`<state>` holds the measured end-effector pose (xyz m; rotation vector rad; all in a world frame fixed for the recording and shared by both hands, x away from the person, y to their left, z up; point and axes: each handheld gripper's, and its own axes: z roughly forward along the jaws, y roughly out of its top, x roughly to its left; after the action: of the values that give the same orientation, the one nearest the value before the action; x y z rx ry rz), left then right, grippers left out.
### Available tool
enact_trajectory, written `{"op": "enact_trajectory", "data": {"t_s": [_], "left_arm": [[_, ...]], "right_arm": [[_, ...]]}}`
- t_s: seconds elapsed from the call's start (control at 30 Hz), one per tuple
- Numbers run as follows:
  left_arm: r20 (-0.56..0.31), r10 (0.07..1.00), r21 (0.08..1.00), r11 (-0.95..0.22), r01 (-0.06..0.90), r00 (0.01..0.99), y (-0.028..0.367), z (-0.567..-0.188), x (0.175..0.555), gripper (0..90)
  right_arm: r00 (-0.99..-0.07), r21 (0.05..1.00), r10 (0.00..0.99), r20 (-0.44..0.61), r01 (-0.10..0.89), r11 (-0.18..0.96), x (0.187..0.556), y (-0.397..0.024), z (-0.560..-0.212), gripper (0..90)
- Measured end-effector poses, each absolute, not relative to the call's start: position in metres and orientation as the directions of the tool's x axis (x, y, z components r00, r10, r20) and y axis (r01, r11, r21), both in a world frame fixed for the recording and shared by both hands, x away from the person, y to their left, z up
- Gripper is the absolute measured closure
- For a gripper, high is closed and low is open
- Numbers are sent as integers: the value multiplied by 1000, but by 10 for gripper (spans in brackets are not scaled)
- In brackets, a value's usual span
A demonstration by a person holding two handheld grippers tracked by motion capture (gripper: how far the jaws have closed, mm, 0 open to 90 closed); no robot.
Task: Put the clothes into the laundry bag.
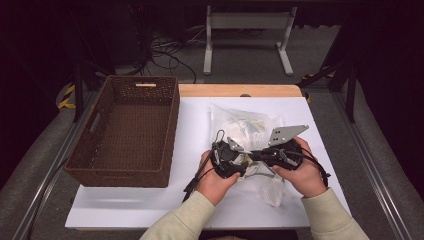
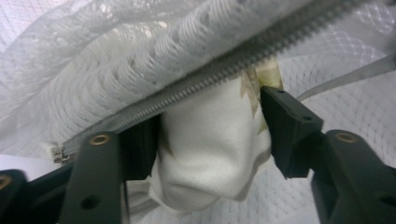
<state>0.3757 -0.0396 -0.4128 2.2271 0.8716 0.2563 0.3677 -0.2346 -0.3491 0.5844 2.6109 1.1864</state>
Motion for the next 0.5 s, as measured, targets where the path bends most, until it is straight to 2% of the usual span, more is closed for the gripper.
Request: {"op": "enact_trajectory", "data": {"t_s": [0.23, 0.5], "left_arm": [[-57, 671, 693, -506, 513, 740, -28, -407, 361, 292], [-57, 665, 683, -518, 515, 745, -16, -414, 350, 269]], "right_arm": [[-898, 754, 440, -27, 270, 598, 368, -234, -353, 885], [-897, 755, 442, -24, 273, 596, 368, -234, -354, 884]]}}
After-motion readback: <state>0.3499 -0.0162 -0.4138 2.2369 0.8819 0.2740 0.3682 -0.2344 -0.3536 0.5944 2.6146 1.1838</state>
